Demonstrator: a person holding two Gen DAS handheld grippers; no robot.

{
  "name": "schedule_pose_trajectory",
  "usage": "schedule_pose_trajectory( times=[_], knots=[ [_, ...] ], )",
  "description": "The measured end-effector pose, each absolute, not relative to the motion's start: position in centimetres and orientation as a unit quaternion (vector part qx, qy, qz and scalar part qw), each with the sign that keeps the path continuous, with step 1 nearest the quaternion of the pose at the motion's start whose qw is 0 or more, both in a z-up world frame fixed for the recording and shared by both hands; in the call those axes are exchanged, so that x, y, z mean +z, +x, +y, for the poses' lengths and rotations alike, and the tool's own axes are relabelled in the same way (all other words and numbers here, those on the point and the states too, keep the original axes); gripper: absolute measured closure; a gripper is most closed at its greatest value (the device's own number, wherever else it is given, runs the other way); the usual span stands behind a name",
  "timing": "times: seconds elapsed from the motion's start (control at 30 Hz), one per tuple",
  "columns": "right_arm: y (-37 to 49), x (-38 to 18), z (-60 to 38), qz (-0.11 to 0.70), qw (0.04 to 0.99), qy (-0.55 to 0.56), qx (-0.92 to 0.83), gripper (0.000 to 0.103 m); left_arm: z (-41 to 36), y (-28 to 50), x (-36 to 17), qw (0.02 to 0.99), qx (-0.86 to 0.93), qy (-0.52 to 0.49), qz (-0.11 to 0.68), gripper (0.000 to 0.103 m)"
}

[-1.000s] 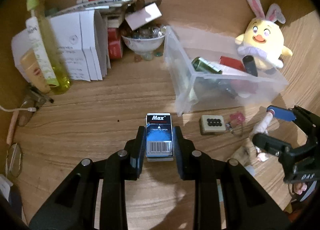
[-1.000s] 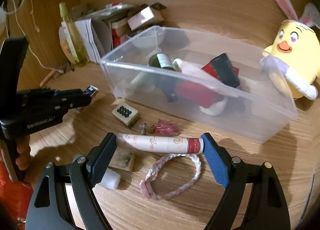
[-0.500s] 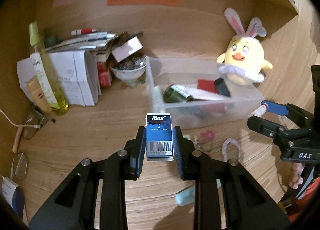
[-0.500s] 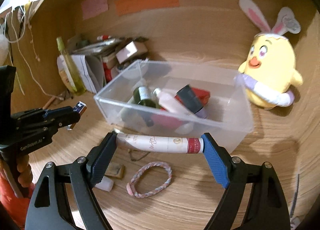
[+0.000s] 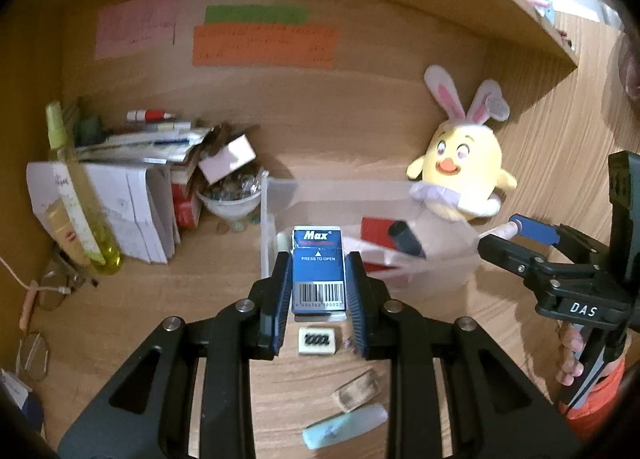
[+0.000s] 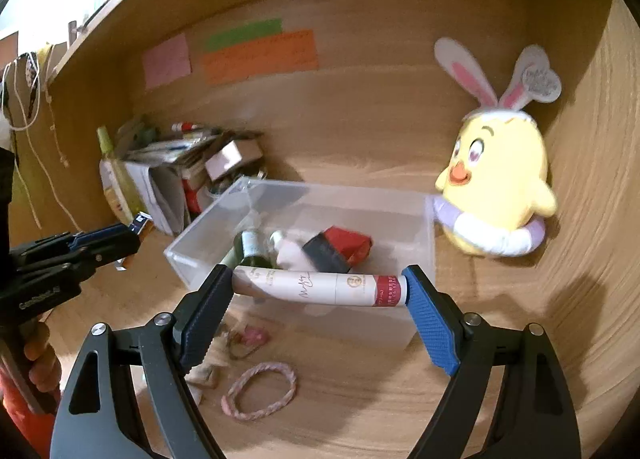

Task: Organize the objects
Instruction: 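Carry Max box with left tool and white-red tube with right tool over box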

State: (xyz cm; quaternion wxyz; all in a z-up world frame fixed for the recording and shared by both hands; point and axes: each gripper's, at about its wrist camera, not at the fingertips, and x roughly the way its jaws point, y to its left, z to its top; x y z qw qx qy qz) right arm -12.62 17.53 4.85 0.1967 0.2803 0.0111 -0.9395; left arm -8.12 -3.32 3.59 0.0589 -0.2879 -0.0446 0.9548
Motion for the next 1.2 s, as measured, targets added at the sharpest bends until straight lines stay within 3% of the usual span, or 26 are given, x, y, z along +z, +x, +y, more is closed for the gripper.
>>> schedule_pose_trajectory(
  times=[0.5,0.73,1.2],
  knots=[
    [-16.3,6.4,17.6,0.015,0.192,0.266,-0.945,0.019,-3.0,-13.0,4.5,0.048,0.956,-0.286,-0.051,0.076],
    [-17.7,4.6,17.1,0.019,0.190,0.291,-0.937,0.019,-4.1,-15.9,1.7,0.047,0.939,-0.331,-0.080,0.076],
    [-19.4,0.6,15.2,0.026,0.209,0.351,-0.912,0.019,-2.8,-17.5,-0.3,0.047,0.933,-0.353,-0.059,0.076]
  ],
)
